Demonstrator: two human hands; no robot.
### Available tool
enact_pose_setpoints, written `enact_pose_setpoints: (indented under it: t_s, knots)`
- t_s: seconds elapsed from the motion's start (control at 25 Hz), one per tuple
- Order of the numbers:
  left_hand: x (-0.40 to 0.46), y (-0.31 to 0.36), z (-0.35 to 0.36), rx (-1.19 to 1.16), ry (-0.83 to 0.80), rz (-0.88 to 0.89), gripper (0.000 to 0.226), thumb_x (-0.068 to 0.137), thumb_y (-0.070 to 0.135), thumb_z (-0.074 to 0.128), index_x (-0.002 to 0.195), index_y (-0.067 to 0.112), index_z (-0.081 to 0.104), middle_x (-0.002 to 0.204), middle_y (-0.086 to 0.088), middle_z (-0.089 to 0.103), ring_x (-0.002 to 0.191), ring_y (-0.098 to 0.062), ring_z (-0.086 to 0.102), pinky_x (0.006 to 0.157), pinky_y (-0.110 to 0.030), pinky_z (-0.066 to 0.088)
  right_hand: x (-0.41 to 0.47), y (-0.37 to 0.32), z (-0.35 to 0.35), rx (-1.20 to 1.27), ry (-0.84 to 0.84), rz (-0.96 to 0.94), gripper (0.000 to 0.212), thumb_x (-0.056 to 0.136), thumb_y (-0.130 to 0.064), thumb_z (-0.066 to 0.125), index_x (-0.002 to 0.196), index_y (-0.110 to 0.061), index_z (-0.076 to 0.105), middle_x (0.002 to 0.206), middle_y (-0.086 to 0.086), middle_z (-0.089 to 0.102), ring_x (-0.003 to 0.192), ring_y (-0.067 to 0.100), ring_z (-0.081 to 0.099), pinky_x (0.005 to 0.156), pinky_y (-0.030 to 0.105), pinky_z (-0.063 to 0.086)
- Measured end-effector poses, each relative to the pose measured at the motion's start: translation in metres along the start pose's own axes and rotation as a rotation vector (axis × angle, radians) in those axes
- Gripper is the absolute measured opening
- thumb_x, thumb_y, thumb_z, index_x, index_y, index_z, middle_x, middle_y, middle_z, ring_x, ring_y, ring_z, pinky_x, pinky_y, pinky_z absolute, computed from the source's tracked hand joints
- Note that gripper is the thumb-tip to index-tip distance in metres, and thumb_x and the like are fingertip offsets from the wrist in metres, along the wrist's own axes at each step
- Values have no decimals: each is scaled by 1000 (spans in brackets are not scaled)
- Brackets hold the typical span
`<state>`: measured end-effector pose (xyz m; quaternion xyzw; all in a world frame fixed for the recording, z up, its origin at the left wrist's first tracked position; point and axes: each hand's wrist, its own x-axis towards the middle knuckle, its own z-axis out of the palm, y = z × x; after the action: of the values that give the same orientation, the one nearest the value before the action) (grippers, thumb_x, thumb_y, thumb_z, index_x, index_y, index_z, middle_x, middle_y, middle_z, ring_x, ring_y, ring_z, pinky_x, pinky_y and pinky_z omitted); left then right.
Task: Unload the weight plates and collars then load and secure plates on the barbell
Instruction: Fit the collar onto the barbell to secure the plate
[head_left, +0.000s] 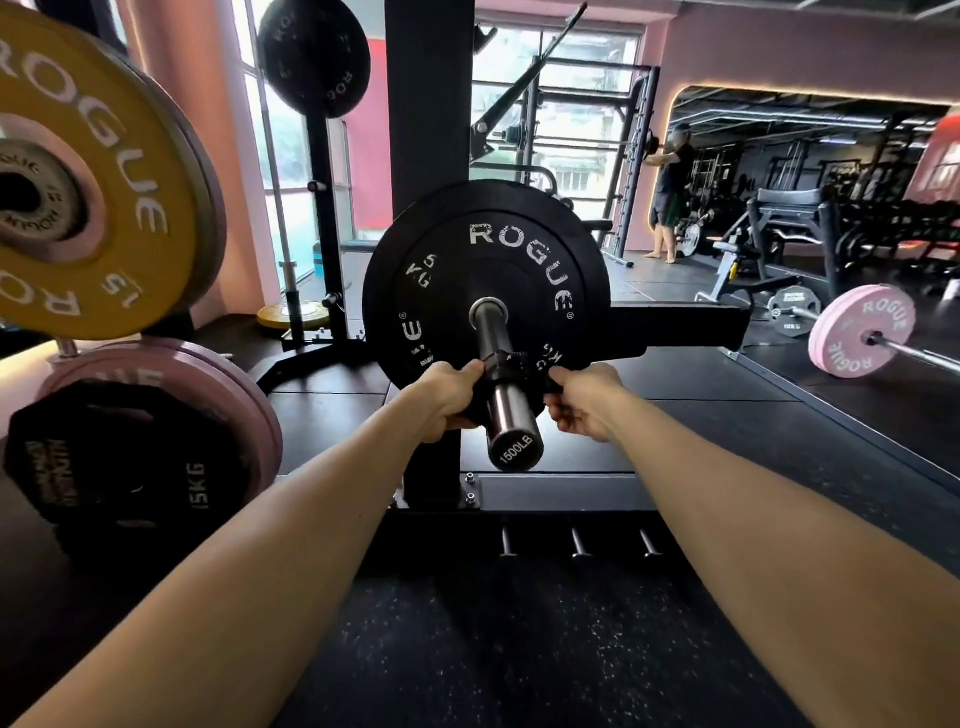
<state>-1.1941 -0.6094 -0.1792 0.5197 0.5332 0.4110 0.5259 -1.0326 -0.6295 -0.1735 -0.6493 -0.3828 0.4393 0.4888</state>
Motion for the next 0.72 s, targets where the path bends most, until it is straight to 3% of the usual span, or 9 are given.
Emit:
enact_pose_setpoints:
  t_s: [0.12,0.24,0.28,0.4,0.48,0.6,0.72]
  knots:
    - [35,6,1,-42,-7,6,31,104,31,47,87,6,57,76,-7,62,62,-16,62,52,-29,60,46,-8,11,-32,29,-47,22,101,-20,48,81,-9,50,61,6,54,38,13,45,35,19,35]
    - [80,11,1,-65,17,13,32,104,31,48,84,6,54,73,-7,58,60,-17,59,62,-37,60,91,-15,20,-56,16,-56,24,100,-21,49,79,-12,49,60,5,54,34,11,42,37,17,34]
    - [95,13,1,-67,17,10,32,104,31,48,85,6,54,73,-8,57,60,-17,58,59,-37,60,105,-18,22,-62,16,-56,26,100,-21,49,76,-11,49,59,4,53,34,10,41,38,17,33]
    - [133,18,2,-56,15,12,29,104,32,48,102,4,54,77,-7,56,63,-16,58,41,-28,54,138,-27,27,-71,10,-77,29,100,-20,50,73,-11,49,57,3,51,28,7,37,36,15,31]
    - [158,19,2,-63,15,10,29,104,33,46,114,6,52,82,-8,57,66,-18,59,36,-26,50,161,-34,33,-72,18,-97,27,100,-20,50,75,-11,49,57,4,51,31,9,37,38,18,31]
    - [190,22,2,-71,28,23,23,105,31,45,101,9,50,83,-8,58,66,-18,60,35,-25,49,191,-42,43,-92,39,-121,28,101,-19,48,76,-8,48,55,5,51,34,12,39,38,21,31]
    - [214,26,3,-64,54,30,26,105,31,45,89,11,50,82,-7,58,67,-16,60,35,-24,48,212,-46,49,-93,38,-138,32,103,-17,44,73,-6,46,56,8,52,25,9,40,31,17,31]
